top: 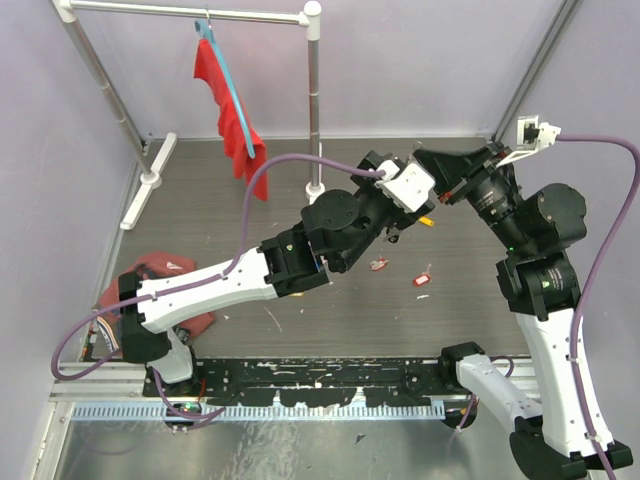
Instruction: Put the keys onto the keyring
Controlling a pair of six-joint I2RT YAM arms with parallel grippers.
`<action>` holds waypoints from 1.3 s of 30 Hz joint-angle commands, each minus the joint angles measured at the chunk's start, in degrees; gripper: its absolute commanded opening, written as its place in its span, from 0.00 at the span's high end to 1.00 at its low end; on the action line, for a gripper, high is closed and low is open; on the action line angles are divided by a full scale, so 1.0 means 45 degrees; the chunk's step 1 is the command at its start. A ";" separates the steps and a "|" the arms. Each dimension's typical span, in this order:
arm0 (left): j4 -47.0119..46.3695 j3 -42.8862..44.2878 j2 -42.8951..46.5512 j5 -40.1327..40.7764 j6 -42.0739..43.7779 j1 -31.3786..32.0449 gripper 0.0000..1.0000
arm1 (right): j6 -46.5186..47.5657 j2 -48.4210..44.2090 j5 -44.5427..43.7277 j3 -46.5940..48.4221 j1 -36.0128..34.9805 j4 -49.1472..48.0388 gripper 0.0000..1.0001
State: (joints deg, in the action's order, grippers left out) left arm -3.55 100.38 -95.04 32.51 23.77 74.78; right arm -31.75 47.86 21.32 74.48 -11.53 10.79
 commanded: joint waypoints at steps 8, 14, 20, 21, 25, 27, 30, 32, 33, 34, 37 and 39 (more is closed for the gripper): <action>-0.3824 -0.0996 0.0521 0.0505 0.0891 0.0024 0.34 | -0.0674 -0.0428 0.0473 0.0636 -0.0023 -0.0737 0.99; -0.4607 -0.1203 0.0604 0.0467 0.1228 0.0022 0.41 | -0.0775 -0.0519 0.0638 0.0735 -0.0019 -0.0623 0.99; -0.5136 -0.1386 0.0787 0.0415 0.1306 0.0022 0.42 | -0.0793 -0.0578 0.0667 0.0664 -0.0018 -0.0521 0.99; -0.5156 -0.1398 0.0811 0.0398 0.1293 0.0022 0.43 | -0.0808 -0.0576 0.0676 0.0657 -0.0033 -0.0512 0.99; -0.5168 -0.1454 0.0904 0.0173 0.1136 0.0022 0.49 | -0.0775 -0.0594 0.0701 0.0641 -0.0033 -0.0493 0.99; -0.5168 -0.1560 0.0973 -0.0112 0.1000 0.0022 0.49 | -0.0717 -0.0598 0.0656 0.0631 -0.0017 -0.0466 0.99; -0.5168 -0.1747 0.1133 -0.0538 0.0756 0.0025 0.49 | -0.0675 -0.0608 0.0632 0.0608 -0.0023 -0.0420 0.99; -0.5122 -0.1788 0.1160 -0.0688 0.0681 0.0023 0.48 | -0.0629 -0.0625 0.0616 0.0598 -0.0018 -0.0414 0.99; -0.5111 -0.1797 0.1187 -0.0741 0.0649 0.0022 0.48 | -0.0597 -0.0616 0.0614 0.0603 -0.0031 -0.0399 0.99; -0.5109 -0.1823 0.1229 -0.0799 0.0608 0.0020 0.46 | -0.0584 -0.0625 0.0587 0.0596 -0.0020 -0.0394 0.99; -0.5142 -0.1939 0.1339 -0.0935 0.0488 0.0017 0.37 | -0.0596 -0.0626 0.0553 0.0568 -0.0029 -0.0400 0.99; -0.5216 -0.2033 0.1412 -0.0991 0.0478 0.0021 0.34 | -0.0598 -0.0601 0.0554 0.0574 -0.0028 -0.0396 0.99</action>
State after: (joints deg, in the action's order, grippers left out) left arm -23.44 92.36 -91.13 29.32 27.29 74.83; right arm -34.54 45.98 24.08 75.26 -11.53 11.92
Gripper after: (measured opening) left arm 0.643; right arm 0.057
